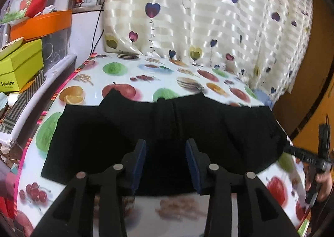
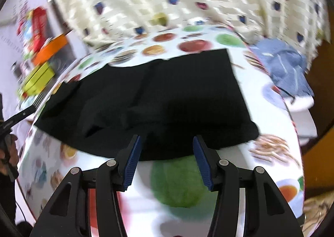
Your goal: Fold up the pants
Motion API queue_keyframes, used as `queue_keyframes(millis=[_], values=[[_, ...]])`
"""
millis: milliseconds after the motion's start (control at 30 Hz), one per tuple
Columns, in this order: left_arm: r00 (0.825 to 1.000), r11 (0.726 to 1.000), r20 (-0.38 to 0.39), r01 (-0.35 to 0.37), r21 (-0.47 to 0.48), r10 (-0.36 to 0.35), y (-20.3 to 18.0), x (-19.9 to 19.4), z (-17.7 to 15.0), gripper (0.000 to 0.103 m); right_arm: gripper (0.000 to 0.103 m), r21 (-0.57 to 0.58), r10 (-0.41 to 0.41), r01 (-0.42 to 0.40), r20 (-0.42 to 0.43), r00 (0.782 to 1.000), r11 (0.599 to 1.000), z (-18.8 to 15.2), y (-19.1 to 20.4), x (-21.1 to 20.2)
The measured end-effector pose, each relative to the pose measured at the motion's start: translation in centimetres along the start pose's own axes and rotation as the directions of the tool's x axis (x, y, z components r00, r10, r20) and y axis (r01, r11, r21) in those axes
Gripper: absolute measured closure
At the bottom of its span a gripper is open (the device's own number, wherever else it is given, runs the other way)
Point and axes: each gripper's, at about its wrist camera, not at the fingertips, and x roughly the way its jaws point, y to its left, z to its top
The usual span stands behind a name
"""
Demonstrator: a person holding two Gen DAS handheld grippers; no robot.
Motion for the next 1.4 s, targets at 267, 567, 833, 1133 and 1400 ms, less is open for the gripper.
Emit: queue_keyframes(millis=[267, 567, 833, 1133, 1400], values=[[0.991, 0.993, -0.069, -0.114, 0.023, 0.115, -0.7, 5.3, 1.0, 0.056, 0.051, 0.157, 0.04, -0.044, 0.029, 0.999, 0.987, 1.1, -2.4, 0.1], [0.971, 0.961, -0.145, -0.156, 0.227, 0.191, -3.5, 8.0, -0.3, 0.056, 0.051, 0.223, 0.039, -0.047, 0.039, 0.998, 0.974, 1.3, -2.6, 0.2], [0.939, 0.864, -0.081, -0.27, 0.425, 0.333, -6.2, 8.7, -1.4, 0.097, 0.051, 0.232, 0.032, -0.039, 0.035, 0.999, 0.972, 1.0, -2.0, 0.7], [0.946, 0.946, 0.088, -0.318, 0.061, 0.312, 0.3, 1.9, -0.5, 0.1, 0.051, 0.294, 0.065, -0.079, 0.057, 0.996, 0.953, 1.3, -3.0, 0.7], [0.981, 0.95, 0.02, -0.184, -0.251, 0.195, 6.5, -0.6, -4.3, 0.098, 0.051, 0.322, 0.074, -0.092, 0.067, 0.995, 0.942, 1.2, -3.2, 1.0]])
